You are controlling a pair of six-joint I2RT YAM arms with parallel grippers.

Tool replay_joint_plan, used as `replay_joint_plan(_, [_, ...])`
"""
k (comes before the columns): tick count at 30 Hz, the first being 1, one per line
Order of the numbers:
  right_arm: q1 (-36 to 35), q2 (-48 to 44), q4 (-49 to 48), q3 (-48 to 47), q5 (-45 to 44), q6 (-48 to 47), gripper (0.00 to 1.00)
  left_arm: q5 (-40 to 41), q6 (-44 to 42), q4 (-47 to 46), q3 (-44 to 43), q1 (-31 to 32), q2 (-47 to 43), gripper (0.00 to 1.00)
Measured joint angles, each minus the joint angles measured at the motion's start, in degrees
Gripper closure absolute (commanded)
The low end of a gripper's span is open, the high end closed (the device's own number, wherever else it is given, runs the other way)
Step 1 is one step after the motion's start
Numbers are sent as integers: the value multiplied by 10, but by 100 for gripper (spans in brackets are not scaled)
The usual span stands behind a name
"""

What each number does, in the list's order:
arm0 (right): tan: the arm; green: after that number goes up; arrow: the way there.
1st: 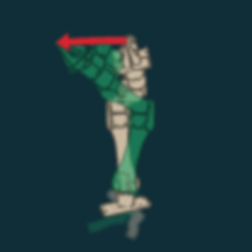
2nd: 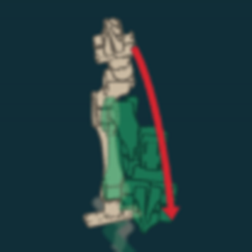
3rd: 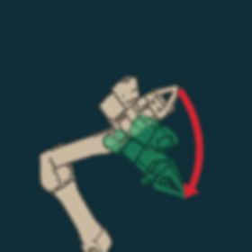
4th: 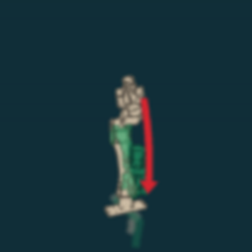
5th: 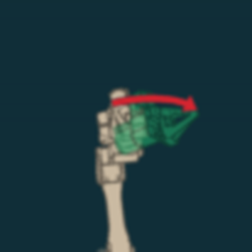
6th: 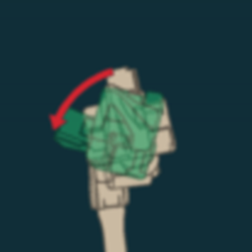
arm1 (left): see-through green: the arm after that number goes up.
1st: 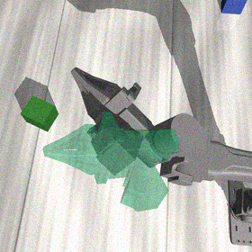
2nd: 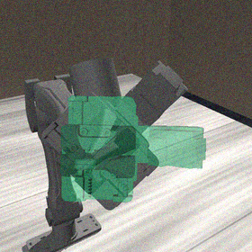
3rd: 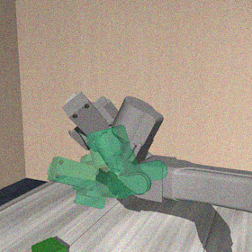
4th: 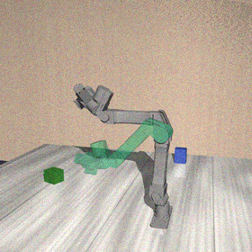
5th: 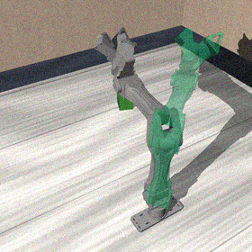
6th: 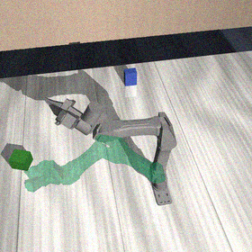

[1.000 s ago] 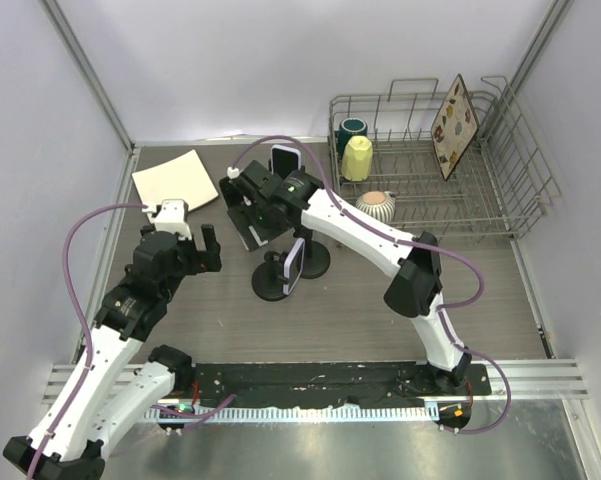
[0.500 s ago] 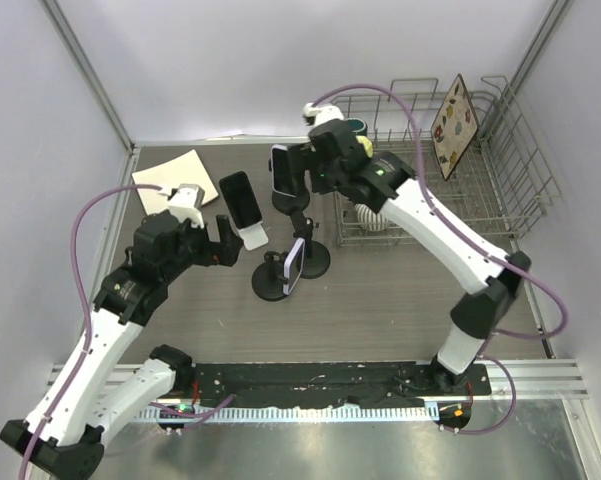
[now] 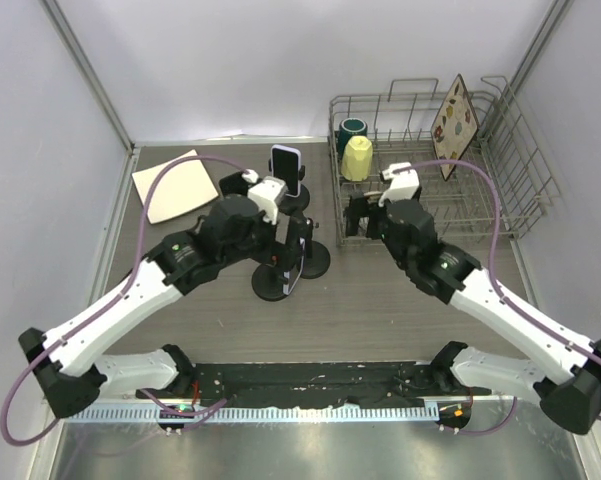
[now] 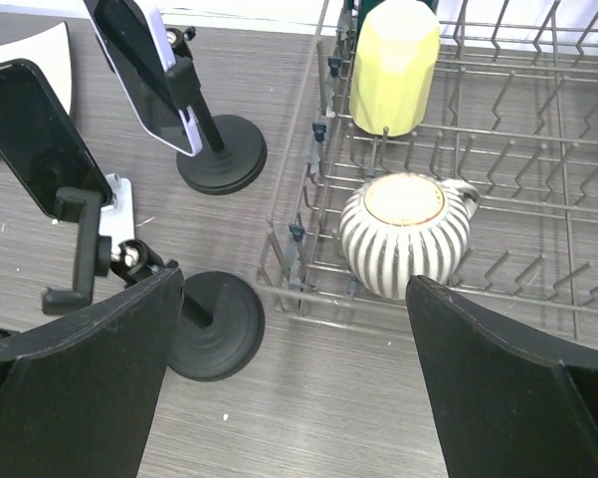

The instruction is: Remove the phone from the phone stand

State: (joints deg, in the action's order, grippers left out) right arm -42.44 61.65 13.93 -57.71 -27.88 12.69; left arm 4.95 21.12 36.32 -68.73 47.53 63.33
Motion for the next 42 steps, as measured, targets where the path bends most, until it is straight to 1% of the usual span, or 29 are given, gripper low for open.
replay_joint_plan(5, [2, -74, -85, 110, 23, -6, 1, 69, -24, 45, -57, 60, 84, 1])
replay_joint_plan(8, [2, -89, -123, 148, 60, -8, 2, 114, -40, 86, -80, 85, 128, 8])
replay_joint_plan(9, [2, -90, -133, 157, 73, -9, 2, 126, -47, 101, -85, 92, 139, 16])
replay_joint_plan(11, [2, -89, -152, 170, 103, -10, 3, 144, -54, 130, -95, 100, 157, 23])
replay_joint_plan(12, [2, -88, -161, 177, 116, -11, 3, 151, -58, 144, -99, 103, 163, 35])
replay_joint_plan(14, [2, -86, -177, 188, 138, -12, 3, 155, -64, 162, -103, 109, 167, 45])
replay_joint_plan(15, [2, -84, -187, 195, 150, -12, 3, 155, -70, 170, -104, 111, 167, 58])
replay_joint_plan(17, [2, -82, -205, 209, 175, -12, 4, 144, -80, 177, -108, 114, 167, 70])
replay_joint_plan(18, [2, -81, -211, 213, 183, -13, 4, 142, -83, 179, -108, 114, 166, 82])
replay_joint_plan(20, [2, -79, -226, 226, 205, -16, 4, 130, -96, 184, -108, 116, 163, 91])
replay_joint_plan(21, [2, -77, -233, 232, 219, -18, 4, 116, -104, 188, -108, 116, 158, 99])
replay_joint_plan(25, [2, -71, -266, 250, 278, -23, 4, 89, -145, 197, -99, 116, 136, 100])
replay_joint_plan(31, [2, -58, -331, 282, 388, -38, 6, 27, -204, 219, -82, 116, 97, 100])
replay_joint_plan(35, [2, -40, -353, 283, 470, -46, 12, -5, -239, 218, -70, 113, 76, 100])
replay_joint_plan(36, [2, -35, -358, 283, 491, -49, 16, -12, -246, 218, -66, 112, 72, 100])
replay_joint_plan(37, [2, -31, -362, 283, 514, -51, 18, -21, -254, 216, -60, 109, 65, 100])
replay_joint_plan(40, [2, -14, -369, 280, 578, -53, 21, -51, -274, 211, -39, 103, 44, 100])
replay_joint_plan(42, [2, -2, -374, 275, 619, -53, 22, -71, -284, 210, -29, 100, 33, 100])
